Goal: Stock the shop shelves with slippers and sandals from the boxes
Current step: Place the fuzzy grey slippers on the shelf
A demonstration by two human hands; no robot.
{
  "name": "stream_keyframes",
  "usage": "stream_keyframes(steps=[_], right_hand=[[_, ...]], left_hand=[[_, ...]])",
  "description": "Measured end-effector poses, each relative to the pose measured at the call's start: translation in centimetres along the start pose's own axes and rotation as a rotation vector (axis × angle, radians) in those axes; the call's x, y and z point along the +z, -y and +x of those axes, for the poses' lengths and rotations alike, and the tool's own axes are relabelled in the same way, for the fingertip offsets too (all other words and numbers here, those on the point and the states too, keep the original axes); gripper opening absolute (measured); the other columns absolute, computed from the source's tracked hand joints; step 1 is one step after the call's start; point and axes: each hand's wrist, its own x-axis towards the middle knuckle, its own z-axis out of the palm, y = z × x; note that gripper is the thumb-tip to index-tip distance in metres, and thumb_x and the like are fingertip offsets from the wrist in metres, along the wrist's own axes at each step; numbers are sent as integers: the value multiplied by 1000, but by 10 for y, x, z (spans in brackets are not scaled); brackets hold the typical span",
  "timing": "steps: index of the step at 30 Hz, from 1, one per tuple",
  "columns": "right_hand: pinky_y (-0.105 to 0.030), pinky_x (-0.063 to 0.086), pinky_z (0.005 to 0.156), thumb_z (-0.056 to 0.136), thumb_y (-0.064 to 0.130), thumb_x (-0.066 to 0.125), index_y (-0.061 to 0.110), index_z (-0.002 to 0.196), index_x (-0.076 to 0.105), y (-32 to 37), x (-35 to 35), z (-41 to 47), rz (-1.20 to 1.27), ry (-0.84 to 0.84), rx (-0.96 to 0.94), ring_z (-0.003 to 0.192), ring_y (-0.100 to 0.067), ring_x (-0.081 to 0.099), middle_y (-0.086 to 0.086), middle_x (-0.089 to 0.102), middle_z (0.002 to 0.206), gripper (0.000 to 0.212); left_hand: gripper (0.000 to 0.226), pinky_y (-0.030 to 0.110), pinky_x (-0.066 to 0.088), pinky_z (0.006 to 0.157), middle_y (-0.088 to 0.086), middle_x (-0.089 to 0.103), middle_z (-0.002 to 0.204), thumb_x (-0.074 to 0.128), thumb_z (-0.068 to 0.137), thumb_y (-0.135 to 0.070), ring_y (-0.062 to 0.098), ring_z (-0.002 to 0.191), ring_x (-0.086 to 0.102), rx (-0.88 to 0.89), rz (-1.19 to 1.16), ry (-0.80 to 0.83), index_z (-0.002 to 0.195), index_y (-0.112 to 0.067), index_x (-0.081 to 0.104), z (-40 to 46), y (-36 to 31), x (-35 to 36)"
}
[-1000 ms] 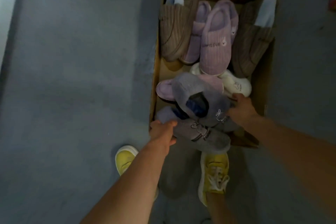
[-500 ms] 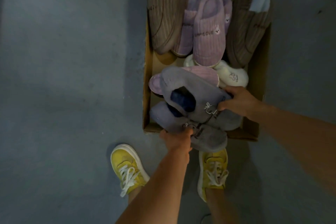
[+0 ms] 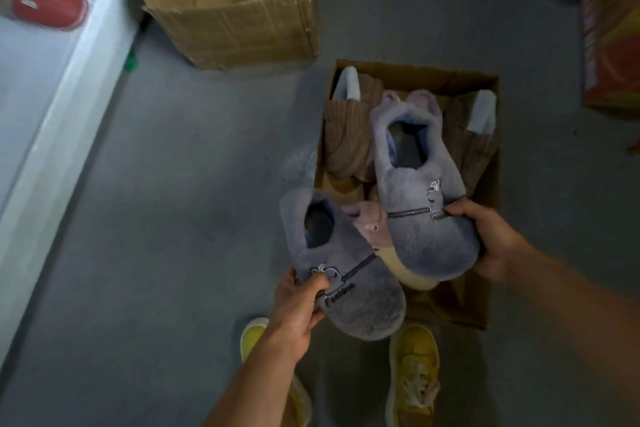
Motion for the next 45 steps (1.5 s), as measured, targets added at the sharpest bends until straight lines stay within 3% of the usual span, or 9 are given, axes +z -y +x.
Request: stream_keyframes(steps=[8,12,15,20,22,26,32,42,45], right_hand=[[-42,50,78,79,16,58,8,101,68,32,96,-66,-22,240,68,83,-31,70,-15,74,95,25],[-48,49,89,66,20,72,10,91,77,47,127,-82,-9,324,69,90,-34,69,-17,72,103,27],[-49,48,91,63,24,72,12,94,75,57,146,-91,-35,355,67,98,-36,66,-16,72,104,34],[-42,51,76,54,26,79,13,91,78,68,182,-111,-12,397,12,86,-32,72,-16,72,105,39],[-40,53,71,71,27,70,11,100,72,71,196,-120,15,392,-4,81,-31,73,-16,73,101,34],[-35,57,49,83,21,51,7,98,67,80,223,-145,89,424,2,66,-32,72,-19,74,86,25],[-42,53,72,75,22,58,5,110,66,95,255,-167,30,377,-56,84,-39,70,-22,71,103,40],[-45,52,82,57,25,83,9,118,63,139,275,-187,-94,434,-125,89,-34,71,-15,71,109,67],[-53,43,101,74,22,68,6,125,60,137,290,-199,-127,502,-87,108,-39,63,-18,66,121,54]], left_hand=[[50,40,53,69,5,73,98,75,76,-15,23,84,70,212,13,53,118,-26,51,-37,-80,-12],[39,33,49,63,7,70,93,66,86,-4,20,79,63,297,-15,109,116,-19,46,-56,-113,-24],[43,36,52,69,6,67,114,74,78,-15,23,95,65,352,-55,163,115,-21,52,-68,-135,-37],[37,37,55,78,-3,67,122,56,91,-34,18,107,66,452,-187,231,127,-29,54,-92,-164,-47],[39,42,52,92,-3,66,126,38,100,-43,17,114,64,481,-216,273,132,-29,53,-104,-176,-49],[47,37,56,80,12,68,119,63,86,-43,22,105,68,406,-165,252,123,-14,61,-120,-199,-71],[32,31,57,66,14,73,106,61,88,-5,22,86,72,449,-282,141,120,-3,61,-139,-219,-118],[43,47,56,87,18,66,122,59,88,-15,35,111,65,628,-527,107,129,-5,57,-192,-232,-178],[43,48,54,89,18,65,126,59,89,-16,35,114,63,664,-573,97,130,-5,56,-209,-225,-180]])
